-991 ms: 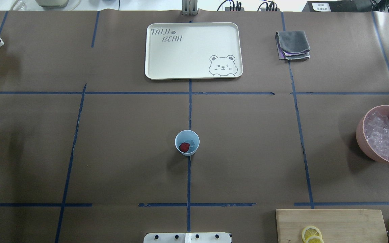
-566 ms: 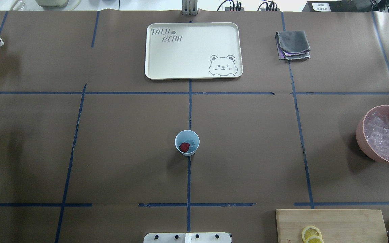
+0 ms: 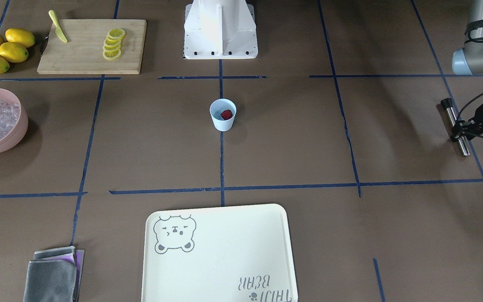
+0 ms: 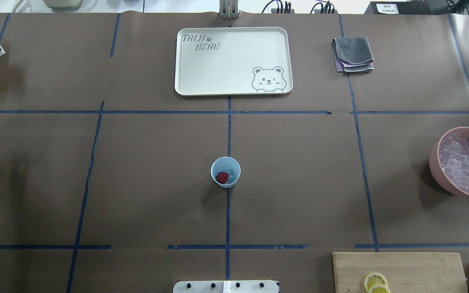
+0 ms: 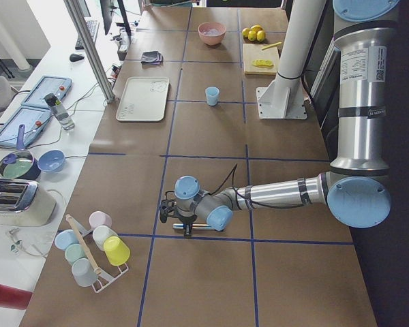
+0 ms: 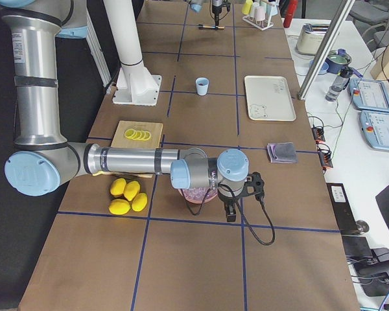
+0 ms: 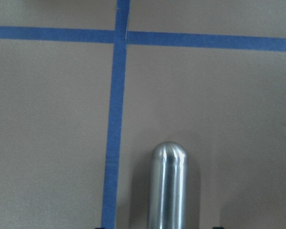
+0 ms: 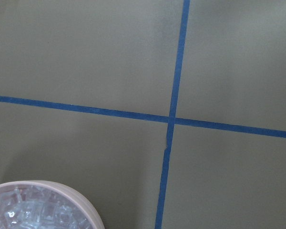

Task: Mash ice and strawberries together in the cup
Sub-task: 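Lower the left gripper onto the metal pestle and grasp it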

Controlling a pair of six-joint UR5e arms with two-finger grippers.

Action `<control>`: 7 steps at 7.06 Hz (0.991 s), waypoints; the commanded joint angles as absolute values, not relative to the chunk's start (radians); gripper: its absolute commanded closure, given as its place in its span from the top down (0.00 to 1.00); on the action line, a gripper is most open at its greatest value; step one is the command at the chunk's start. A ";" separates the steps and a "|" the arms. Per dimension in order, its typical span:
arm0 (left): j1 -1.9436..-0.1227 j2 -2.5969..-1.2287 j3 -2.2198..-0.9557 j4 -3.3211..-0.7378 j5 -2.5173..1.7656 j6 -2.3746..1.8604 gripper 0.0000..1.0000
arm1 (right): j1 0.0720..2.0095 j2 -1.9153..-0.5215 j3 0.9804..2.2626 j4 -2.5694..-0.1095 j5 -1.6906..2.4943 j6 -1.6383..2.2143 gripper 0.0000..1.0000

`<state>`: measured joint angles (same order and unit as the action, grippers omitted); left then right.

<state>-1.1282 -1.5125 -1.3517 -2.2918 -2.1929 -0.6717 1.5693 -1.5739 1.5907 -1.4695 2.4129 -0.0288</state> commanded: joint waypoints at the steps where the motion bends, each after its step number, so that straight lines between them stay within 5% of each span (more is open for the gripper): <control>1: -1.127 -1.513 -1.351 -2.293 -2.194 -0.670 0.11 | 1.569 -1.574 1.591 -1.470 2.413 -0.029 0.99; 3: -1.131 -1.514 -1.374 -2.292 -2.209 -0.675 0.00 | 1.569 -1.574 1.591 -1.470 2.413 -0.028 0.99; 7: -1.200 -1.526 -1.667 -2.283 -2.281 -0.640 0.00 | 1.569 -1.566 1.592 -1.470 2.413 -0.026 0.99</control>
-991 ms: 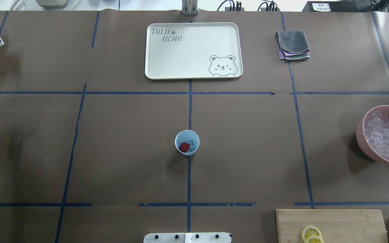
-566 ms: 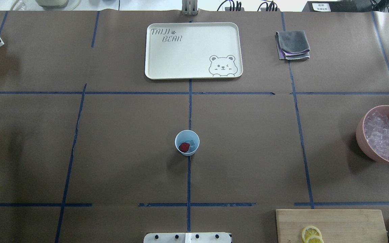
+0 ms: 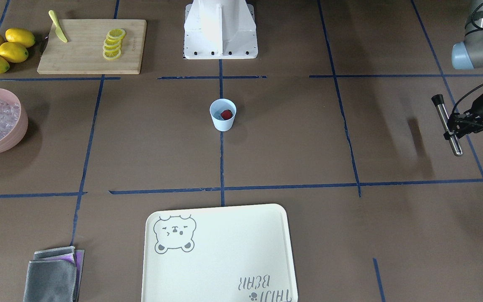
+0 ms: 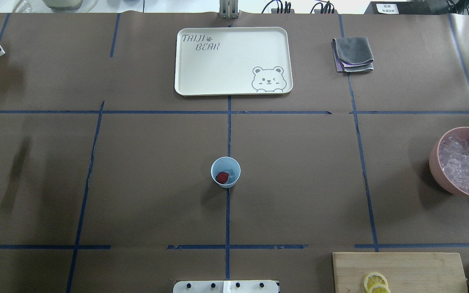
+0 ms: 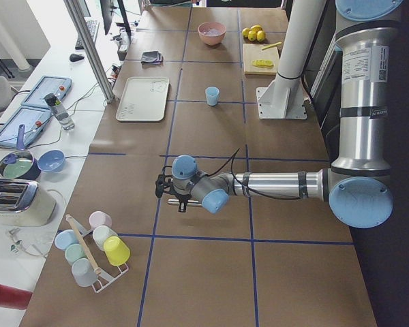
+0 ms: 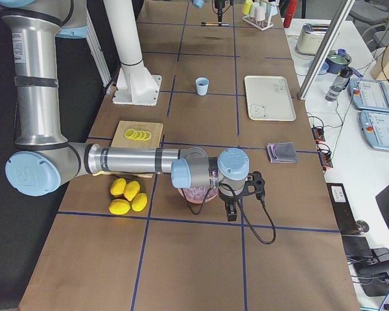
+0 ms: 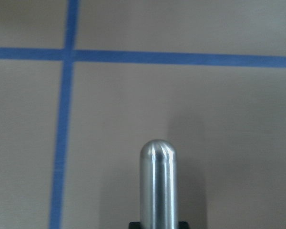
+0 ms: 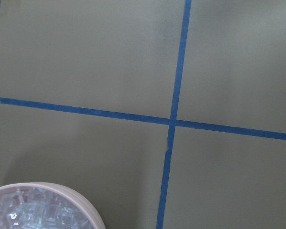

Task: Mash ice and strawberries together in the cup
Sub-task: 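Lift the pestle with the left gripper and carry it toward the cup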

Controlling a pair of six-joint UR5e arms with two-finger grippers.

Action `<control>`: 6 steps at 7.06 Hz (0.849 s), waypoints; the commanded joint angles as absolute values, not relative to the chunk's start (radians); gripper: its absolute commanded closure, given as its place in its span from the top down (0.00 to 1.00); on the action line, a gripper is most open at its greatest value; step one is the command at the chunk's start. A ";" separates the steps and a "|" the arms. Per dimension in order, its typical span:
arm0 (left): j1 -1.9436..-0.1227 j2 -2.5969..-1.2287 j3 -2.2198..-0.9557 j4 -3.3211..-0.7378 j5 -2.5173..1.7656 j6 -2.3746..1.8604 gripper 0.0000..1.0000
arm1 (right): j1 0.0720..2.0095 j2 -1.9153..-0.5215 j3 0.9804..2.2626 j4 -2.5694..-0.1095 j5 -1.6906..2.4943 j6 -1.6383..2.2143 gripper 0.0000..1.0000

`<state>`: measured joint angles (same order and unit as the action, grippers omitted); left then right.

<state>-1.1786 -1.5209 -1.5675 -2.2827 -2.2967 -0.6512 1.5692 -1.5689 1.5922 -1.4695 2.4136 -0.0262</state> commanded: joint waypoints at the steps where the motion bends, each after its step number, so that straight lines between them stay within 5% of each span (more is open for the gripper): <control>1: -1.198 -1.531 -1.728 -2.276 -2.242 -0.655 0.00 | 1.569 -1.563 1.592 -1.471 2.413 -0.026 0.99; 6: -1.177 -1.654 -1.939 -2.423 -2.143 -0.704 0.00 | 1.569 -1.549 1.600 -1.479 2.408 -0.028 0.99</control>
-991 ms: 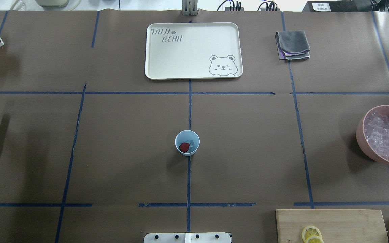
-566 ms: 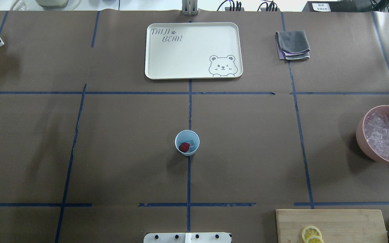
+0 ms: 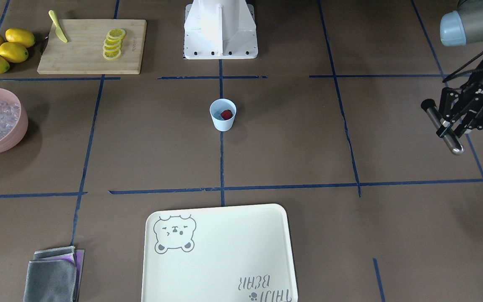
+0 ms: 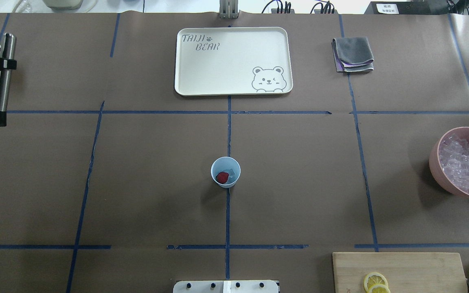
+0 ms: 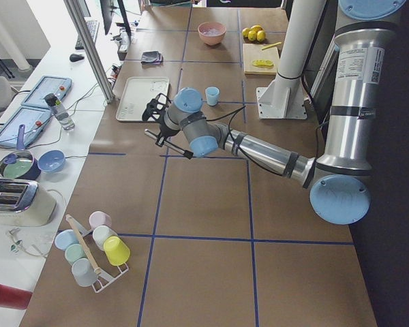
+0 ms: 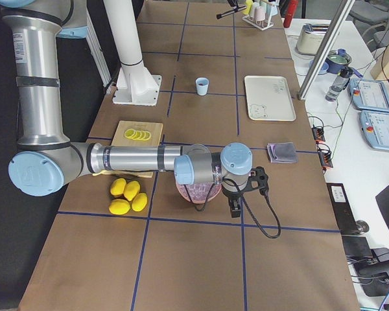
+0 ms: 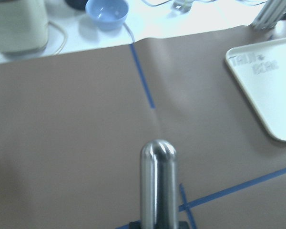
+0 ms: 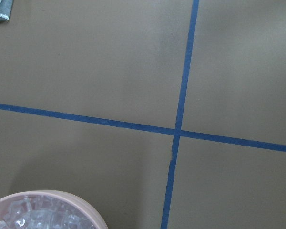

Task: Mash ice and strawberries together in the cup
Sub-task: 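Lift the pestle with the left gripper and carry it toward the cup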

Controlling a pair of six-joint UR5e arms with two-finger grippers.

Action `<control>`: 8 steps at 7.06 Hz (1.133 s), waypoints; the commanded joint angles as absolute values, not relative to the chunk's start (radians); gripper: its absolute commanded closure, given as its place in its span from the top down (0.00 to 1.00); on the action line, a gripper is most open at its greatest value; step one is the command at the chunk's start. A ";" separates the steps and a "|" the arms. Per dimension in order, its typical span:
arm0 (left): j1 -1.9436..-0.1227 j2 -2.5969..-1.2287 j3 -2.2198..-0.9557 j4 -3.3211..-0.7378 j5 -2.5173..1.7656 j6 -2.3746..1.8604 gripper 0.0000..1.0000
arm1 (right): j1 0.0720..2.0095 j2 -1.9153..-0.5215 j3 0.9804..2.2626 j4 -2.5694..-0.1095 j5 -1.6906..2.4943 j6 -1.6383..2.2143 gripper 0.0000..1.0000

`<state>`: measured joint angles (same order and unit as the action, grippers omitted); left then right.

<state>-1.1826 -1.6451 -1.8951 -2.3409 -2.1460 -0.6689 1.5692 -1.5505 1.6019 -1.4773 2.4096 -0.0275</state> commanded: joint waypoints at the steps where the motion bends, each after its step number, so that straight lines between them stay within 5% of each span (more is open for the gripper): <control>1: -1.164 -1.658 -1.942 -2.568 -2.082 -0.792 0.00 | 1.569 -1.551 1.601 -1.480 2.411 0.000 0.99; 3: -1.094 -1.612 -1.936 -2.779 -1.879 -0.796 0.00 | 1.569 -1.548 1.617 -1.480 2.414 0.018 0.99; 8: -0.536 -1.626 -1.927 -3.101 -1.120 -0.596 0.00 | 1.569 -1.549 1.629 -1.479 2.416 0.035 0.99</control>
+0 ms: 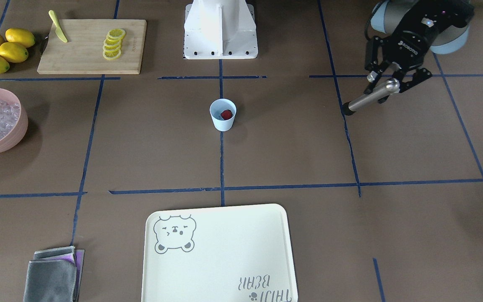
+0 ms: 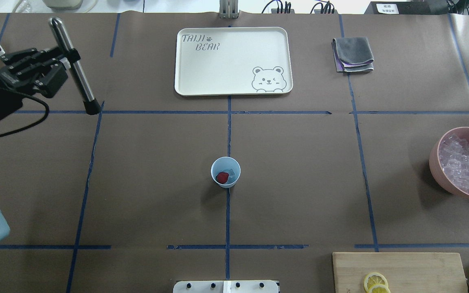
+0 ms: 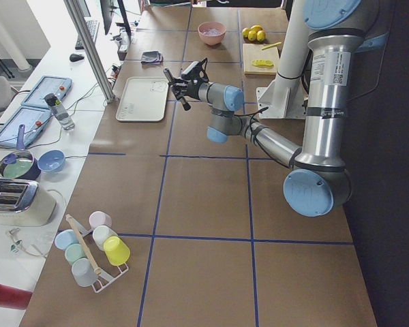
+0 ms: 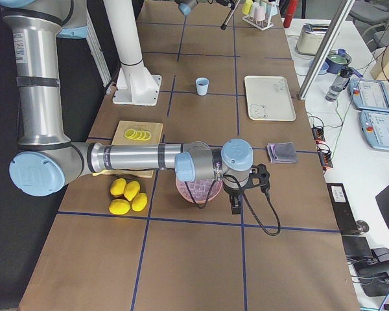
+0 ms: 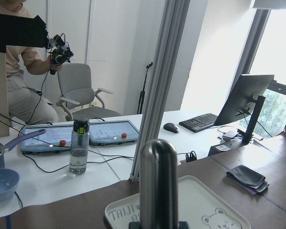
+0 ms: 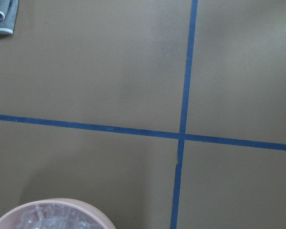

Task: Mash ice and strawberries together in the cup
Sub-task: 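Lift the pestle with the left gripper and carry it toward the cup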

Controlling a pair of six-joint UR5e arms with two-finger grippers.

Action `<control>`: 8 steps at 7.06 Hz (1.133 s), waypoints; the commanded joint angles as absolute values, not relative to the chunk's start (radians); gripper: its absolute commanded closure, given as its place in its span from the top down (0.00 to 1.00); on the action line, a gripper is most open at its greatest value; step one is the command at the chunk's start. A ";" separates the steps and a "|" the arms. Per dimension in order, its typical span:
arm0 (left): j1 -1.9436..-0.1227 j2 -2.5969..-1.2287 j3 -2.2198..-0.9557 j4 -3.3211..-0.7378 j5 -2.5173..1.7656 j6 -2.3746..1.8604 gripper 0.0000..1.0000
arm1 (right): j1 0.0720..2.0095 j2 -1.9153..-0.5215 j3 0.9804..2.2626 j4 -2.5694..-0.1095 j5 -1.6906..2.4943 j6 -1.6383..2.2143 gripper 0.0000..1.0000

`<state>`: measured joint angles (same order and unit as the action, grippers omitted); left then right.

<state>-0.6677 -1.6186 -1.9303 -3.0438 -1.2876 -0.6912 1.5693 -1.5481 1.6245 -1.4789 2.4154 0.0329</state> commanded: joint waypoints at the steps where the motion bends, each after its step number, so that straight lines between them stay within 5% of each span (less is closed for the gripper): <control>1: -0.355 -1.719 -1.921 -3.102 -0.925 -0.471 0.00 | 1.569 -1.549 1.629 -1.479 2.416 0.034 0.99; 3: -0.048 -1.921 -1.905 -3.099 -0.648 -0.166 0.00 | 1.569 -1.548 1.621 -1.479 2.408 0.032 0.99; 8: -0.040 -1.965 -1.869 -3.105 -0.647 -0.152 0.00 | 1.569 -1.551 1.617 -1.480 2.410 0.032 0.99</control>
<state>-0.0375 -1.9450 -1.8901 -3.1022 -0.6457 -0.1497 1.5692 -1.5506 1.6162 -1.4802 2.4086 0.0322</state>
